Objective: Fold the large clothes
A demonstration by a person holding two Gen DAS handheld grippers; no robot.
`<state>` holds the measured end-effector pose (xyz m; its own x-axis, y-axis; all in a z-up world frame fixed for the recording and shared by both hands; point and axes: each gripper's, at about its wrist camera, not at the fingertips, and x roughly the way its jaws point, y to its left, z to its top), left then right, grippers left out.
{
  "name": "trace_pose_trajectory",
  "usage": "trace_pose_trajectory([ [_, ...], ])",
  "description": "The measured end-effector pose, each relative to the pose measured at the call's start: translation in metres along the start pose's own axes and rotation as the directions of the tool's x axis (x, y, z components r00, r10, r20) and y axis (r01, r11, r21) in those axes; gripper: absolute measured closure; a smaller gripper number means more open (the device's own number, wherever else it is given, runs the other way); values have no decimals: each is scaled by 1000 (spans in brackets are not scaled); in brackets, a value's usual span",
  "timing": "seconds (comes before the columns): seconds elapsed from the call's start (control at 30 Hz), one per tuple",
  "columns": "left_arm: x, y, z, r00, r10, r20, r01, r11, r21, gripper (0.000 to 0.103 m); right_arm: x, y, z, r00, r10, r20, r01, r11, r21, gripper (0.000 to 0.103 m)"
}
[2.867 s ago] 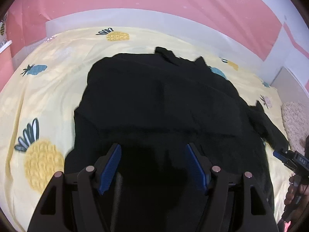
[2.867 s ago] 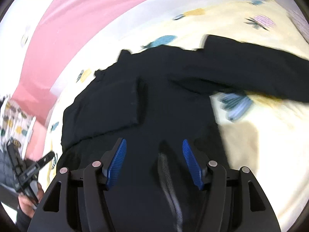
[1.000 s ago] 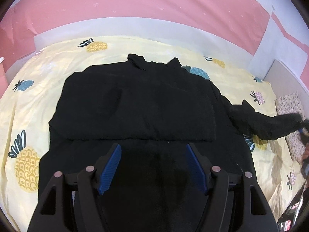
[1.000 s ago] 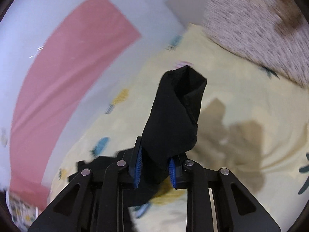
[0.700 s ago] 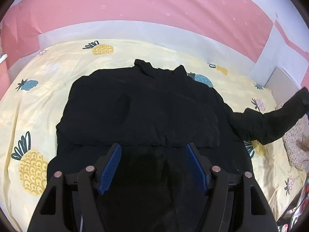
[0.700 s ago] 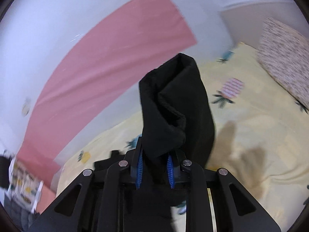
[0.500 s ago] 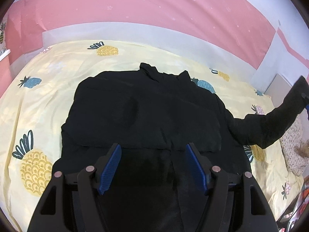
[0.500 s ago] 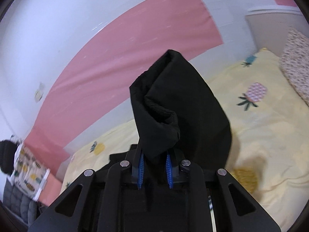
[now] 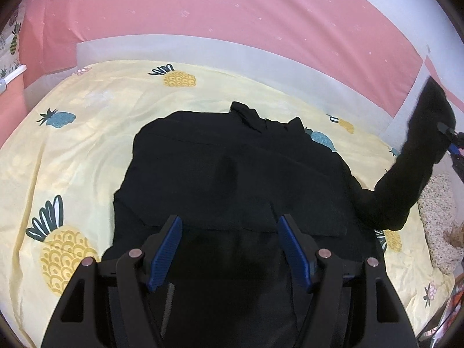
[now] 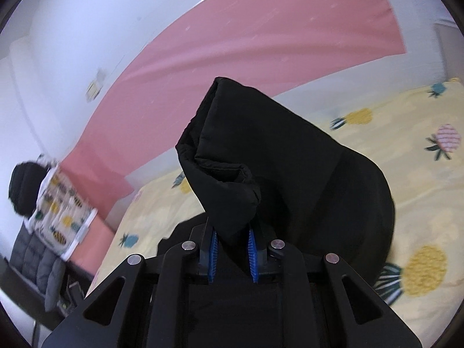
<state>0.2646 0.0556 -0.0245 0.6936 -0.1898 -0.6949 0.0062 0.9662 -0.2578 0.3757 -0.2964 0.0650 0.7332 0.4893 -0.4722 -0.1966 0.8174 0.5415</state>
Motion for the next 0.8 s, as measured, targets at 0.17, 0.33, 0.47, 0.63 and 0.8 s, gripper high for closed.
trace_pose_trajectory([
  [0.17,1,10,2,1000,6,7,-6,1000,-8,33,38,26,-18,994,39,-101,-42,999,-32,86],
  [0.33,3,22,1,1000,6,9,-6,1000,-28,33,84,39,-47,974,52,-222,-62,997,-38,86],
  [0.47,8,33,0,1000,8,3,-8,999,-42,33,117,40,-70,952,50,-302,-62,998,-30,86],
  [0.63,14,46,-3,1000,18,-4,-18,998,-61,33,155,40,-98,928,54,-370,-63,998,-13,85],
  [0.8,20,55,-5,1000,21,-13,-22,997,-79,33,178,35,-114,915,70,-398,-66,998,25,79],
])
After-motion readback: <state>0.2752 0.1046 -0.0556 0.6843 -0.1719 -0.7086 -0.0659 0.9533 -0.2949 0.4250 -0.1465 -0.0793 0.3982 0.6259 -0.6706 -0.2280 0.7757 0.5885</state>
